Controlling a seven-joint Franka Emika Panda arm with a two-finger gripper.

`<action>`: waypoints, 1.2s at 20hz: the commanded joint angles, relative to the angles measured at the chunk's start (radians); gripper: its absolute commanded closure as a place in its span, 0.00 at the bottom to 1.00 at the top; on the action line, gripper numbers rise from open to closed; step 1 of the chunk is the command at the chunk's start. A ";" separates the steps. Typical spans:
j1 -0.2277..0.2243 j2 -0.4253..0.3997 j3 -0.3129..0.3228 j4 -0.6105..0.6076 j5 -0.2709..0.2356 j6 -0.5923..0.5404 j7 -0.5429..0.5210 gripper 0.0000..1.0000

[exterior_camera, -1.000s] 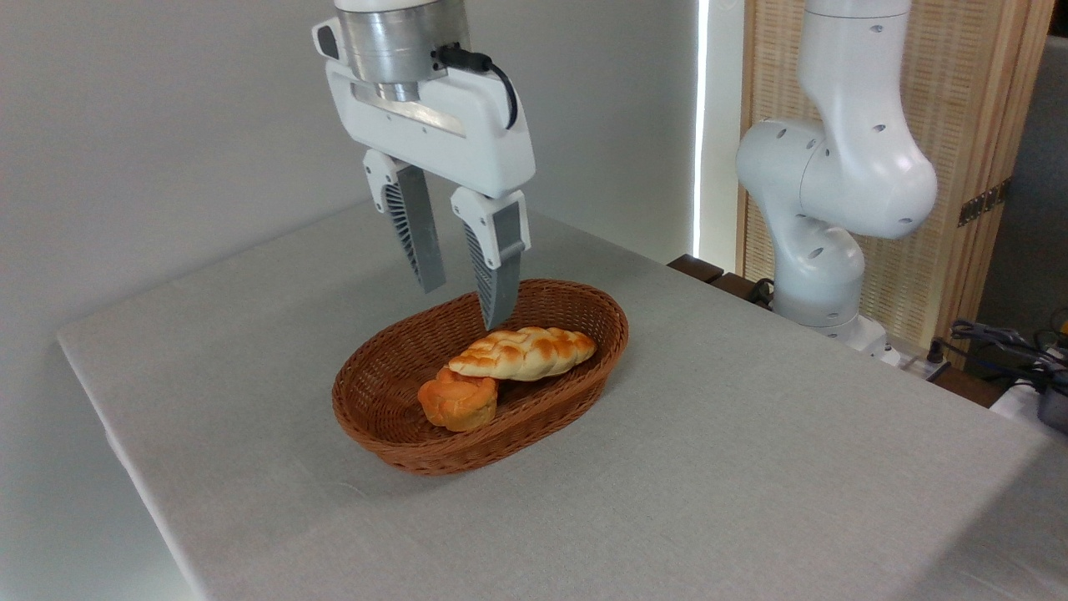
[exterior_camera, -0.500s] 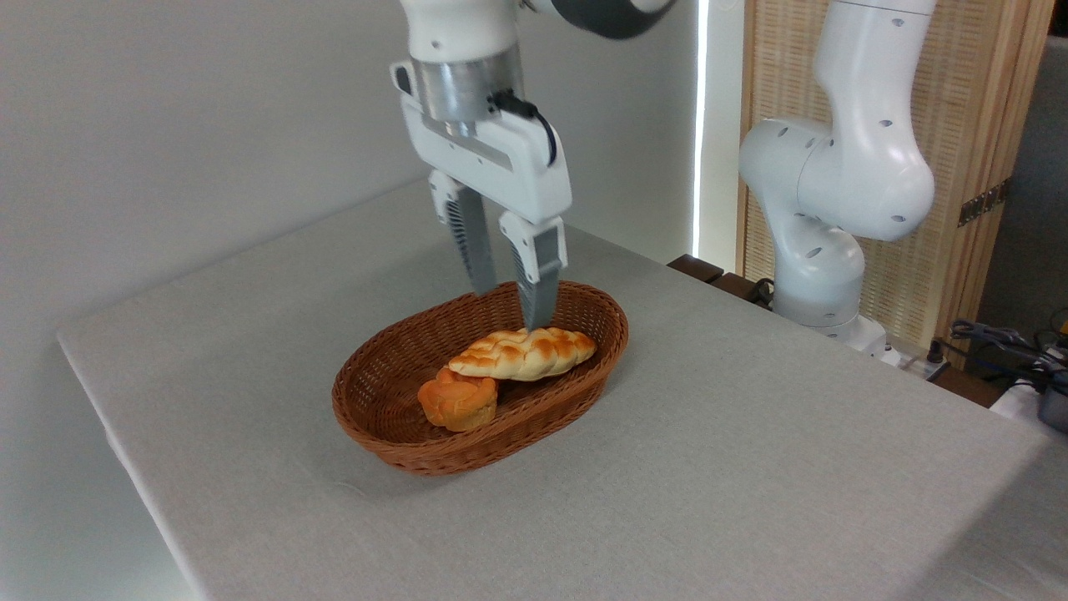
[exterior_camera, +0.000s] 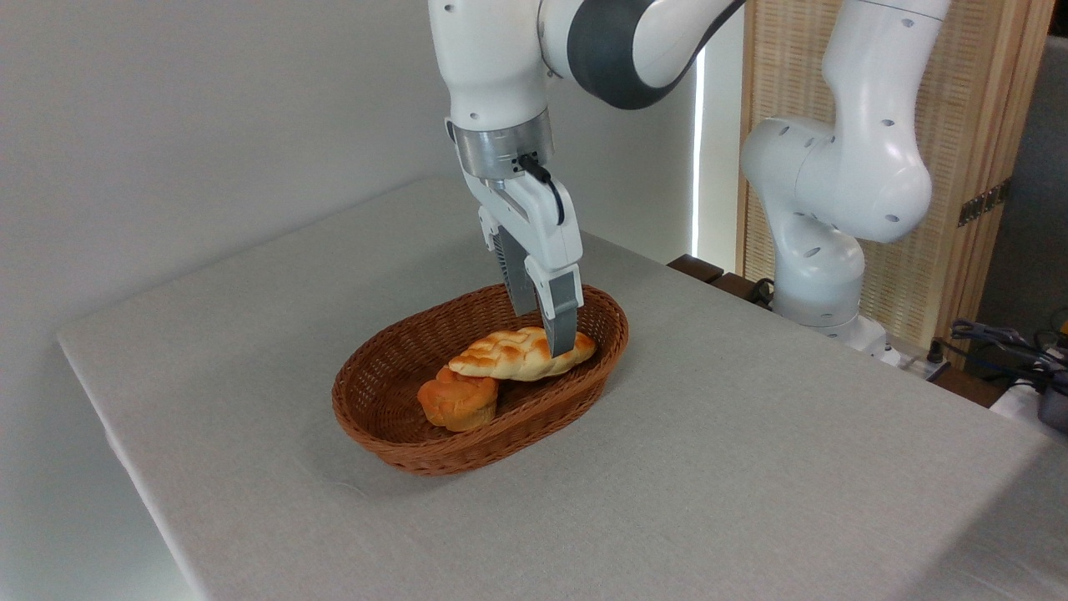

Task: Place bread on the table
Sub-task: 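Lower the gripper onto the braided bread roll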

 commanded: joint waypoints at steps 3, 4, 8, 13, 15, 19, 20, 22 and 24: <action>-0.030 -0.009 0.011 -0.029 -0.022 0.023 0.014 0.00; -0.031 -0.007 0.011 -0.035 -0.025 0.026 0.014 0.00; -0.054 -0.001 0.012 -0.055 -0.025 0.055 0.014 0.00; -0.056 0.001 0.012 -0.066 -0.025 0.070 0.021 0.00; -0.059 0.001 0.012 -0.082 -0.025 0.098 0.021 0.00; -0.068 0.008 0.012 -0.110 -0.023 0.165 0.024 0.00; -0.070 0.010 0.012 -0.112 -0.023 0.174 0.024 0.00; -0.070 0.010 0.012 -0.116 -0.023 0.191 0.024 0.00; -0.071 0.011 0.012 -0.116 -0.023 0.200 0.022 0.00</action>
